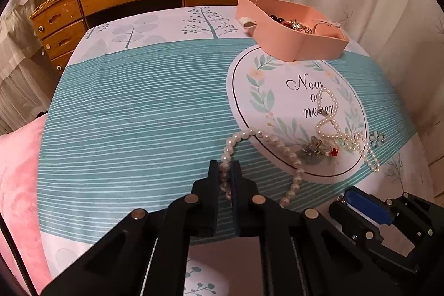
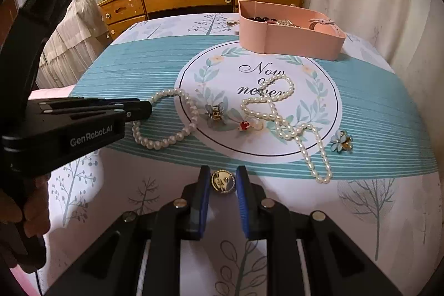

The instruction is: Organize jewelry

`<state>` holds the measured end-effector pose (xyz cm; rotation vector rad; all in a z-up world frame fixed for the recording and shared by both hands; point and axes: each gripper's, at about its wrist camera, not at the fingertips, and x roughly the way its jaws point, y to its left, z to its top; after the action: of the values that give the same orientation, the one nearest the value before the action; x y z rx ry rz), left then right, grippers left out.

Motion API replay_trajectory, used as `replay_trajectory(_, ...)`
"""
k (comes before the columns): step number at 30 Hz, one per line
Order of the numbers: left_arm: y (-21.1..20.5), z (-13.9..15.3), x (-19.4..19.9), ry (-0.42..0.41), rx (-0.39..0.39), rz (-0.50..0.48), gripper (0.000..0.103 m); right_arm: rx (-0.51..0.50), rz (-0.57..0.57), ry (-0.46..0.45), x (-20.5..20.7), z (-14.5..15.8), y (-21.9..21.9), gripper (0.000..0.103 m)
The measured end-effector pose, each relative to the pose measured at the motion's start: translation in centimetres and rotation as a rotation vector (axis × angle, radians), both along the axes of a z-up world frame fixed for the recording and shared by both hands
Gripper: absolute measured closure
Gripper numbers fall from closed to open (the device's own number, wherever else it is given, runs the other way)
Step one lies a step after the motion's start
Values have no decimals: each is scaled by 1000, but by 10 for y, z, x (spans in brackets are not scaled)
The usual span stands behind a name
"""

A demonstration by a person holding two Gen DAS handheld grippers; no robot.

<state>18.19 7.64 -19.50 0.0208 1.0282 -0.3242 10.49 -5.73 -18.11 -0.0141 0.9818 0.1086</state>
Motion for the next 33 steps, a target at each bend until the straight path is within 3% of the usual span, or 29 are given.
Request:
replay_trajectory(7, -4, 5, -1, -16, -37, 22, 98, 52, -32, 4, 2, 3, -15, 84)
replay_trajectory(14, -8, 45, -12, -136, -66, 30, 98, 96, -65, -5, 13, 21, -36, 84)
replay_trajectory(19, -17, 75, -16, -195, -83, 32, 98, 188, -66, 6, 34, 39, -57, 84)
replay_trajectory(24, -32, 107, -18, -304, -29, 43, 98, 175, -5, -53, 57, 64, -65, 84)
replay_trajectory(33, -71, 149, 8, -465, -56, 60, 98, 140, 89, -170, 103, 97, -81, 84)
